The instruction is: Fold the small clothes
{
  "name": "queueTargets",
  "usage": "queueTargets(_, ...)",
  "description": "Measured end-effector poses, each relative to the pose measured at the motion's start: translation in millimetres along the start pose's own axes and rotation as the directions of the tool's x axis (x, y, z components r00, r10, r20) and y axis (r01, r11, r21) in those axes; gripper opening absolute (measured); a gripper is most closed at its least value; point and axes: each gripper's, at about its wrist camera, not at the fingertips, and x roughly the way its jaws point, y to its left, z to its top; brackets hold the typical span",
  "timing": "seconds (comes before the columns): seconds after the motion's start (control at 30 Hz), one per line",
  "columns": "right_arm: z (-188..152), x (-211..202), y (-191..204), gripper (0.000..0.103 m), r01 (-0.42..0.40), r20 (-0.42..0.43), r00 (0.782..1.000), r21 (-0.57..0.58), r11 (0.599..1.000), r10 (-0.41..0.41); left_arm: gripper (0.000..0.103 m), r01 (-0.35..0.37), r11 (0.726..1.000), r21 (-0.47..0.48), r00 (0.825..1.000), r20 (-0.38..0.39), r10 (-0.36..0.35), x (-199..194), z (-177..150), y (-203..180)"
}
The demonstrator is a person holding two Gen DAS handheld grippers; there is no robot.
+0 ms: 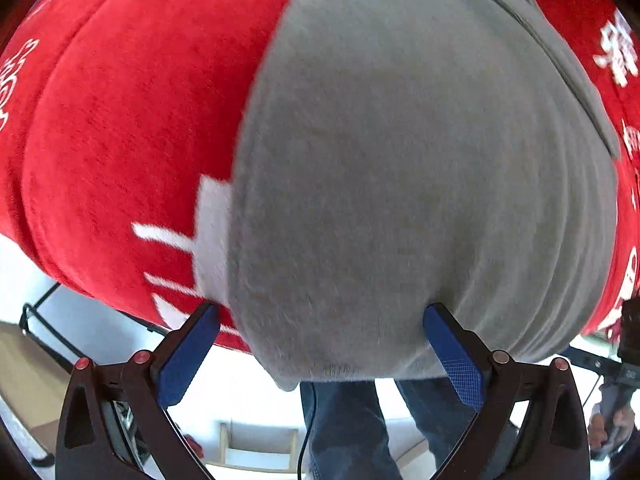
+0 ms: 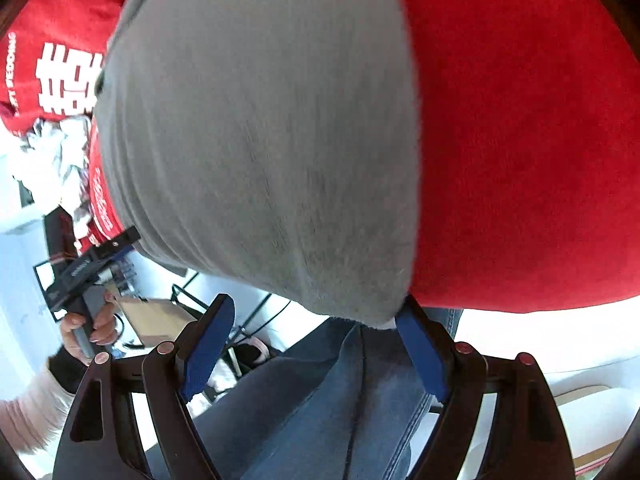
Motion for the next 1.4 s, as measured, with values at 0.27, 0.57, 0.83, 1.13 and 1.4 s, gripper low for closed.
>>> queueTargets(0.27, -12.4, -2.4, -1.7, 0.015, -0.101, 0.044, 0.994, 0.113, 0.988, 0.097, 0.059, 0.019, 0.995, 0.102, 1.000, -0.017, -0.017, 1.6, -44.2, -14.2)
queueTargets(0.57, -11.3, -72.4, 51.2, 0.014, -0.408, 0.205, 0.898, 0.053, 0.911, 0.390, 0.012, 0.272, 0.954, 0.126, 0.962, -0.019, -0.272, -46.7, -63.4, -11.5)
queueTargets(0.83, 57.7, -149.7, 82.2, 0.014, -0.573, 0.372, 0.752, -0.039, 0.819, 0.544, 0.012, 0.406, 0.910, 0.085, 0.899, 0.142, -0.415, -124.9, 8.4, -5.5)
queueTargets(1.13, 200.6, -185.2, 79.3, 0.014, -0.582, 0.467, 0.720, 0.003, 0.813, 0.514, 0.012, 0.389, 0.918, 0.083, 0.876, 0.276, -0.396, -149.5, 167.2, -13.9)
queueTargets(1.4, 277.8, -160.4, 46.1, 0.014, -0.577, 0.444, 0.760, 0.128, 0.806, 0.474, 0.013, 0.284, 0.959, -0.011, 0.919, 0.289, -0.269, -108.4, 249.9, -38.2)
